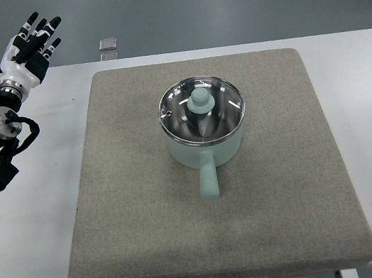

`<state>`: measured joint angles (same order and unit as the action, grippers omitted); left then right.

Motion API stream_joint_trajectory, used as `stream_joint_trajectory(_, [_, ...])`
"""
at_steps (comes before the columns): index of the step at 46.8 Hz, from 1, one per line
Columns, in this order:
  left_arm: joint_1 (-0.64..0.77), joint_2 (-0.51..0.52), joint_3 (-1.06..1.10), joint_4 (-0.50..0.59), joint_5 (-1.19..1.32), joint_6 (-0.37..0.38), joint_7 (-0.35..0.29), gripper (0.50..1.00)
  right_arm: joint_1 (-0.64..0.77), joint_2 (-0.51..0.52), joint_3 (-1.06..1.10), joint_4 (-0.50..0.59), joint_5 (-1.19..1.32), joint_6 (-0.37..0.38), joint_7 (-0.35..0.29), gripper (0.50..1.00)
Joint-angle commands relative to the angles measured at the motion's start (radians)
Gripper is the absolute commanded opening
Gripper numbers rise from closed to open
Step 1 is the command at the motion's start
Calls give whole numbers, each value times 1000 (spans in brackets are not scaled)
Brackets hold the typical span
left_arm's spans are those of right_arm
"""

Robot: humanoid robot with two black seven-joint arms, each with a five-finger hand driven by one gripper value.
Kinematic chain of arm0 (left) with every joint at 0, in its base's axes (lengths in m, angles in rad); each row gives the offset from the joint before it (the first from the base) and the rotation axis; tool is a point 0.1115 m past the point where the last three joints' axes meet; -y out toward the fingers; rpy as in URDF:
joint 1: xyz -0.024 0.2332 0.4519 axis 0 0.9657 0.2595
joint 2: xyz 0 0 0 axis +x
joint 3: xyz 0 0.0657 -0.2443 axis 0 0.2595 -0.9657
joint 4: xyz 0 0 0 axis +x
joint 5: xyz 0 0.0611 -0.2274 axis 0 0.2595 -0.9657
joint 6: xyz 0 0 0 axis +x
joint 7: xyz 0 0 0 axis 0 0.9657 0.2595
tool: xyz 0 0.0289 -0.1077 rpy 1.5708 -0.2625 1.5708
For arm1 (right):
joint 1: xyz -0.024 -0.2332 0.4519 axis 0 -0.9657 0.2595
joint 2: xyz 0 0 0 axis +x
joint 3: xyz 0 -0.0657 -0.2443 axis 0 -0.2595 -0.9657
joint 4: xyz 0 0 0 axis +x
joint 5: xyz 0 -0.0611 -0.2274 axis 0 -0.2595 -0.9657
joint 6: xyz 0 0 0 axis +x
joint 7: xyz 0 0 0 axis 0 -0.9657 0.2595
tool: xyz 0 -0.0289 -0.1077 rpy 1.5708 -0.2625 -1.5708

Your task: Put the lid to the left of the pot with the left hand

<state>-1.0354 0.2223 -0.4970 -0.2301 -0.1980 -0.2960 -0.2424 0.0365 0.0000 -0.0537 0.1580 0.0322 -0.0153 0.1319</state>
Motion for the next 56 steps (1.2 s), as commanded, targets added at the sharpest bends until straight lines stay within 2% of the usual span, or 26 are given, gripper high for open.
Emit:
stream_joint_trajectory(1, [0, 0, 0, 0, 0, 1, 0, 994, 0, 0, 0, 0, 0, 0, 0, 924])
stream_joint_trajectory(7, [1, 0, 0, 0, 0, 1, -35, 994, 0, 0, 0, 0, 0, 0, 0, 924])
stream_joint_trajectory(36, [-18, 12, 20, 0, 20, 0, -29, 994, -1, 0, 0, 0, 0, 0, 0, 924])
stream_joint_trajectory(56, [-72, 14, 206, 0, 81, -12, -29, 994, 0, 0, 0, 0, 0, 0, 0, 924])
